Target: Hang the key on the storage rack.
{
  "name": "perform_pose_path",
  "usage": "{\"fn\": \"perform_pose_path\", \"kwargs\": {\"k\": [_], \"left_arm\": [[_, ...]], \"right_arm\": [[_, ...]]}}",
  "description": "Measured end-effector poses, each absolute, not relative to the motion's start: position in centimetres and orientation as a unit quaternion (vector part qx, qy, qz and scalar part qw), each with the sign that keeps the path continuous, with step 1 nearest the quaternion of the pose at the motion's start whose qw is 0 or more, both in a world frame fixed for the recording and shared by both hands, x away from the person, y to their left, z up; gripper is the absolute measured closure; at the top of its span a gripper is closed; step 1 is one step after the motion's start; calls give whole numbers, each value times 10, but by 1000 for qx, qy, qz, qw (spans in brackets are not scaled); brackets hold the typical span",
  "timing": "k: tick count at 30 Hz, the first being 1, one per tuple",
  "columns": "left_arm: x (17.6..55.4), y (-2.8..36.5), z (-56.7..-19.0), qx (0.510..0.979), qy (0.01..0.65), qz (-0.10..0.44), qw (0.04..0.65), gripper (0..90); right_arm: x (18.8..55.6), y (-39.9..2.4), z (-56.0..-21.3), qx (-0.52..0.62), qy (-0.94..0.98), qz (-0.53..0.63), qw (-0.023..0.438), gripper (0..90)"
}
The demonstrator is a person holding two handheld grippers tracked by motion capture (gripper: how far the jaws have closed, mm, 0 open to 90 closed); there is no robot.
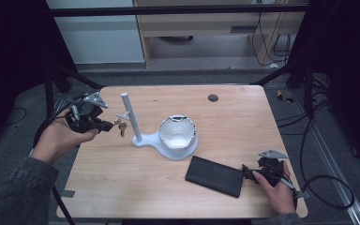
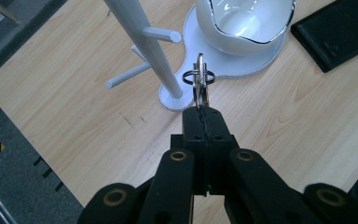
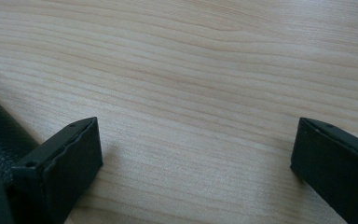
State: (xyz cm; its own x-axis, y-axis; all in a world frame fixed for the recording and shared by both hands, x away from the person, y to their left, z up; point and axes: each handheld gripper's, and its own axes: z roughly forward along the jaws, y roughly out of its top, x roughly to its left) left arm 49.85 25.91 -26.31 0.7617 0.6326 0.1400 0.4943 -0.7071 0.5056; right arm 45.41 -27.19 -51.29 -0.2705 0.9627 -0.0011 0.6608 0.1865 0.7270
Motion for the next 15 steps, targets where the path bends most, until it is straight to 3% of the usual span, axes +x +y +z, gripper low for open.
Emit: {"fn": "perform_pose_path", "kwargs": {"k": [15], "left_arm": [[510, 256, -259, 906, 319, 157, 228, 897]], "right_arm": [[454, -272, -513, 554, 732, 315, 240, 19]]}}
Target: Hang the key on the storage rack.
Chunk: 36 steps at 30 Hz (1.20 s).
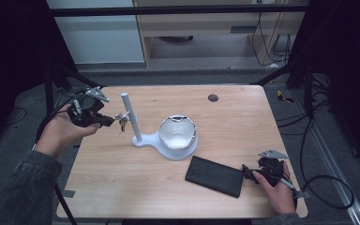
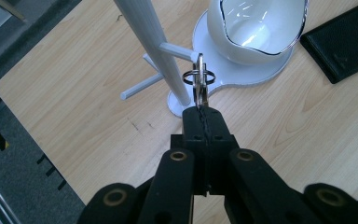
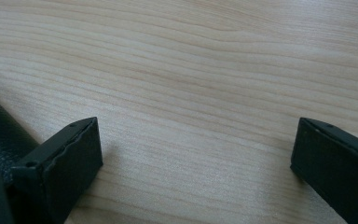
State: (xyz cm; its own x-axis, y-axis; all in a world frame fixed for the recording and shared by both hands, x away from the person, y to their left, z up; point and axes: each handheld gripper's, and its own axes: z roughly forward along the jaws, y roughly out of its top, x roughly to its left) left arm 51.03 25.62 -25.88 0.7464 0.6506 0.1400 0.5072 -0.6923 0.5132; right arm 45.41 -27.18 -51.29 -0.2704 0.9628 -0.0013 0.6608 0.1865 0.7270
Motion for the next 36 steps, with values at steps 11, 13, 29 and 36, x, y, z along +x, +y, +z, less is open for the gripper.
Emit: {"fn": "perform_pose_path", "kwargs": {"k": [11, 13, 29, 36], "left_arm": [[515, 249, -256, 908, 317, 163, 222, 897], [516, 248, -256, 908, 316, 164, 219, 897], [525, 242, -260, 908, 322, 169, 209, 897], [529, 241, -263, 908, 325, 170, 204, 897]], "right_arm": [[454, -272, -513, 555, 732, 315, 240, 19], [454, -272, -513, 554, 732, 315, 240, 19], [454, -272, -513, 555, 732, 315, 239, 19], [454, -272, -513, 555, 732, 315, 239, 19]]}}
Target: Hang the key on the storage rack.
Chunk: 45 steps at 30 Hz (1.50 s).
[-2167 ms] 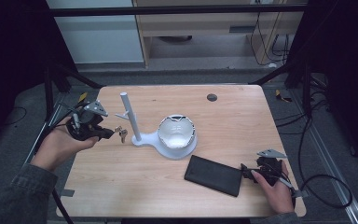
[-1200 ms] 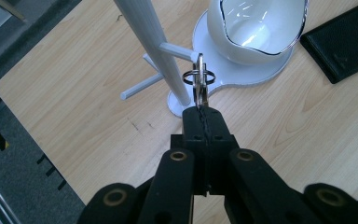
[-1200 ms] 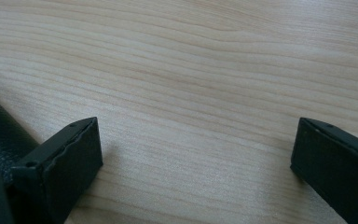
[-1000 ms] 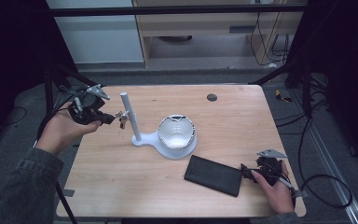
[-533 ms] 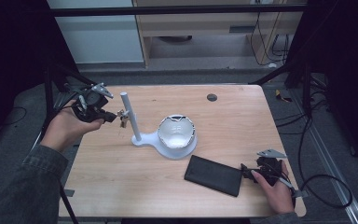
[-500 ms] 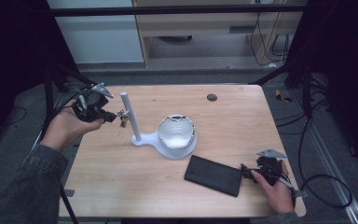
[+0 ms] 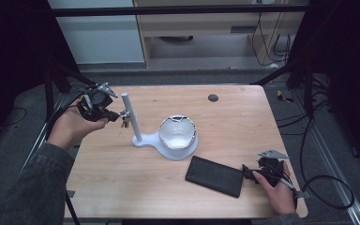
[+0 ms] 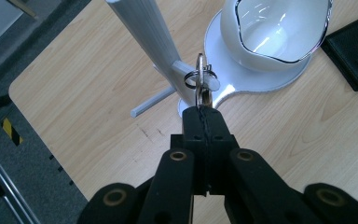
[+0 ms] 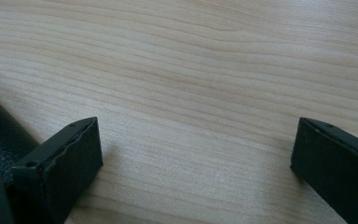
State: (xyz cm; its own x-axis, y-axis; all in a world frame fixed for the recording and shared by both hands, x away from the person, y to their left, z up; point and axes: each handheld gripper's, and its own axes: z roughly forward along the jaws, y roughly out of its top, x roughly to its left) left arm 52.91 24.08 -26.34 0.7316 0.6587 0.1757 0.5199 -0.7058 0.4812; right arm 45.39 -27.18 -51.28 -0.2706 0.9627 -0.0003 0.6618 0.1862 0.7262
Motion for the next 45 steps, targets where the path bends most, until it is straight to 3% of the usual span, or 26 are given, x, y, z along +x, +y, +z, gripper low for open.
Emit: {"fn": "perform_pose_path", "kwargs": {"k": [17, 19, 26, 45], "left_arm": [[529, 247, -271, 902, 329, 172, 221, 893], [527, 249, -271, 898, 326, 179, 234, 860], [510, 262, -266, 880, 319, 218, 275, 803], [462, 255, -272, 888, 278, 213, 299, 738]], "right_arm": [[454, -272, -513, 554, 733, 315, 240, 19], [454, -272, -513, 553, 733, 315, 240, 19], [454, -272, -513, 554, 732, 315, 239, 19], [454, -272, -513, 554, 732, 315, 239, 19]]}}
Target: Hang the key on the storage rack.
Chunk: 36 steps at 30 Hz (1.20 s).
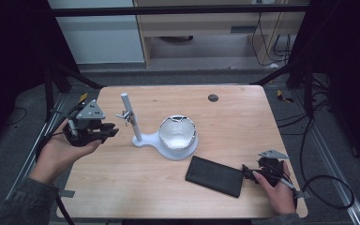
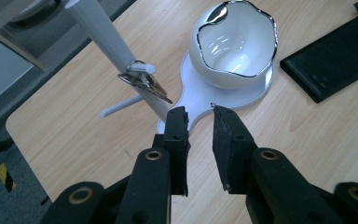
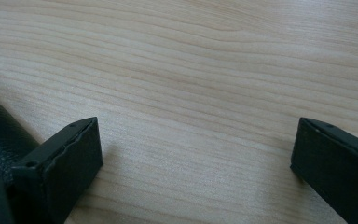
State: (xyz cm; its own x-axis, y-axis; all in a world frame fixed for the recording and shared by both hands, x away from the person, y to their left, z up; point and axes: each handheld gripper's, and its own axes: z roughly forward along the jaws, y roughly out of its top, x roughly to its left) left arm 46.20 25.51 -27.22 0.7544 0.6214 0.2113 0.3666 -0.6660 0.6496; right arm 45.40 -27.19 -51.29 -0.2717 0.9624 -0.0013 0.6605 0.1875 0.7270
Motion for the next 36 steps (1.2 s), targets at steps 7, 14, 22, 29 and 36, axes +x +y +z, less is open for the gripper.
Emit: {"fn": "perform_pose_path", "kwargs": {"k": [7, 14, 22, 29, 36], "left_arm": [[448, 245, -288, 886, 273, 215, 307, 642], [440, 233, -304, 891, 259, 211, 309, 561], [438, 218, -316, 895, 248, 205, 308, 524], [439, 206, -329, 899, 242, 196, 307, 475], [443, 191, -346, 903, 239, 182, 306, 417]], "right_arm": [[454, -272, -513, 554, 732, 315, 239, 19], [454, -272, -513, 554, 733, 315, 239, 19], [454, -272, -513, 554, 733, 315, 239, 19], [454, -272, -513, 554, 732, 315, 239, 19], [454, -272, -513, 554, 733, 315, 239, 19]]}}
